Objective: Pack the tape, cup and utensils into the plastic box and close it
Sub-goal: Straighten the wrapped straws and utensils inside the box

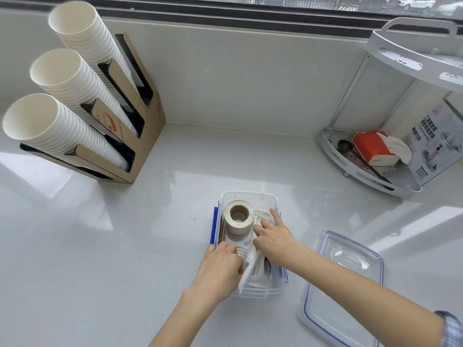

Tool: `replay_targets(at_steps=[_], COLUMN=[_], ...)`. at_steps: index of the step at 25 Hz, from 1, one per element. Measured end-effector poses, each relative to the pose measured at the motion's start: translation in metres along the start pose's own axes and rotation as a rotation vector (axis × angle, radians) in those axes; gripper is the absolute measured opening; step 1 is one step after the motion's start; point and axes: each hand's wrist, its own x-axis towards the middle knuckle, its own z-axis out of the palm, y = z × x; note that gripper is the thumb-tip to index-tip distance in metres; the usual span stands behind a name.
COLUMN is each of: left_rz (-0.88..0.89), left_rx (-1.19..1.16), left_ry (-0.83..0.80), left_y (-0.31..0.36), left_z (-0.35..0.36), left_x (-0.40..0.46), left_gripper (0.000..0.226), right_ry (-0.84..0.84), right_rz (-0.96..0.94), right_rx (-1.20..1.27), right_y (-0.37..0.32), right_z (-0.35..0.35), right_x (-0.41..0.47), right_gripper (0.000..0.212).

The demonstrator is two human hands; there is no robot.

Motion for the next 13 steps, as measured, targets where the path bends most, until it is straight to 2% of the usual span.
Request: replay_targets(at_steps=[7, 13], left_rz=[-0.021, -0.032], left_rx=[-0.059, -0.071], left_ry=[0.020, 0.032], left_y=[-0.0011, -0.0012], left_z=[0.0020, 0.0025], left_x=[-0.0004, -0.0006], left_gripper=[0.024, 0.023], right_ry=[-0.040, -0.126], right_rz=[-0.119, -0.128], right_rx=[-0.144, -0.146], right_y=[0.0018, 0.0012], right_z=[-0.0045, -0.0025], right_x=[0.0054, 0.0083], right_gripper=[0.029, 0.026])
